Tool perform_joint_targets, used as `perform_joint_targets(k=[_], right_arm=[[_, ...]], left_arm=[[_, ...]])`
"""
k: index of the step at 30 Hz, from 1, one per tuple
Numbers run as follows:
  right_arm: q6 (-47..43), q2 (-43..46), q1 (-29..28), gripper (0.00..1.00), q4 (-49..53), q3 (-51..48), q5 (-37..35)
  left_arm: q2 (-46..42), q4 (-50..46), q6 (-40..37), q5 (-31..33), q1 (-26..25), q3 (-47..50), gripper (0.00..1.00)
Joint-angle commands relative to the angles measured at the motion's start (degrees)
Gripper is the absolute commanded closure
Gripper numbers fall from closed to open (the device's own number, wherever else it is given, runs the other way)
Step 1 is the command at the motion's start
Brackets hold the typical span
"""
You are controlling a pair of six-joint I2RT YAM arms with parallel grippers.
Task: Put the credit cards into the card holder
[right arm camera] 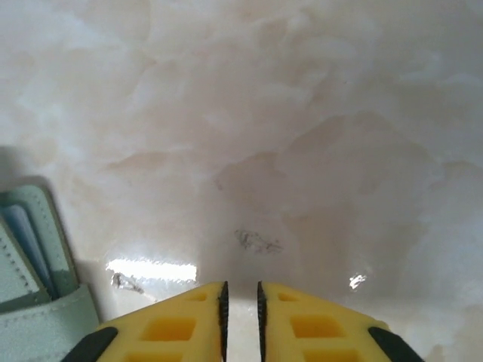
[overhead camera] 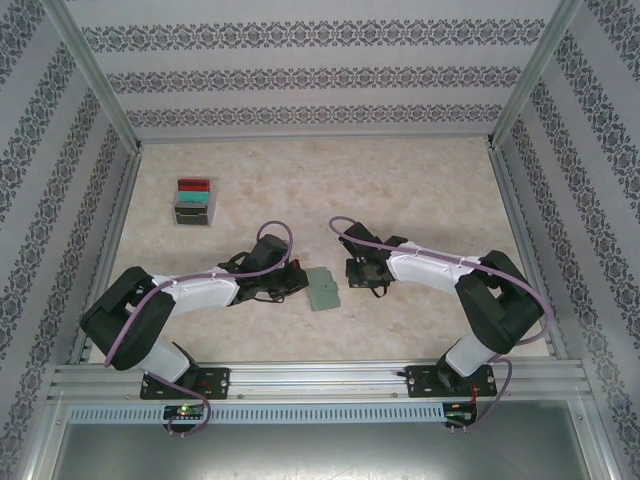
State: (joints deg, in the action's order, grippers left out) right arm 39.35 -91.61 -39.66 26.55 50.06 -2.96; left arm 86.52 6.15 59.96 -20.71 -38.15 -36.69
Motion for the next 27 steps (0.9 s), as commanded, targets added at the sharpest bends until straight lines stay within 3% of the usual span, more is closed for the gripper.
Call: perform_joint_targets(k=[1,3,14,20,23,27], right_arm=[[-2.36,1.95,-2.32,0.72,-2.42,0.83,5.76],[-2.32,1.74,-4.08,0.68,-5.81,1.14,9.12],[-5.02,-3.67,-8.24,0.52,-6.9,4.99,10.03],[-7.19,-8.34,-9.44,0.49,-0.95,6.38,2.41],[-7.01,-11.62,-11.91,0.49,6.07,9.49,-7.27],[-3.92,-11.85,-12.17,0.63,8.77,9.35,-12.84]], left_arm=[[0.04,0.29,-1.74,-0.13,0.27,-0.4,1.0],[0.04,1.98,-1.43,-0.64,0.24,-0.39,1.0],[0.31,1.41,-2.04,-1.42,0.14,-1.84,1.0],[0.53,1.58,-2.09,-1.46,0.25,-2.53,1.0],[0.48,1.05,-2.39,-1.26,0.17,-2.56,1.0],[-0.24,-1.48,-2.67,0.57,0.27,-2.06,1.0]])
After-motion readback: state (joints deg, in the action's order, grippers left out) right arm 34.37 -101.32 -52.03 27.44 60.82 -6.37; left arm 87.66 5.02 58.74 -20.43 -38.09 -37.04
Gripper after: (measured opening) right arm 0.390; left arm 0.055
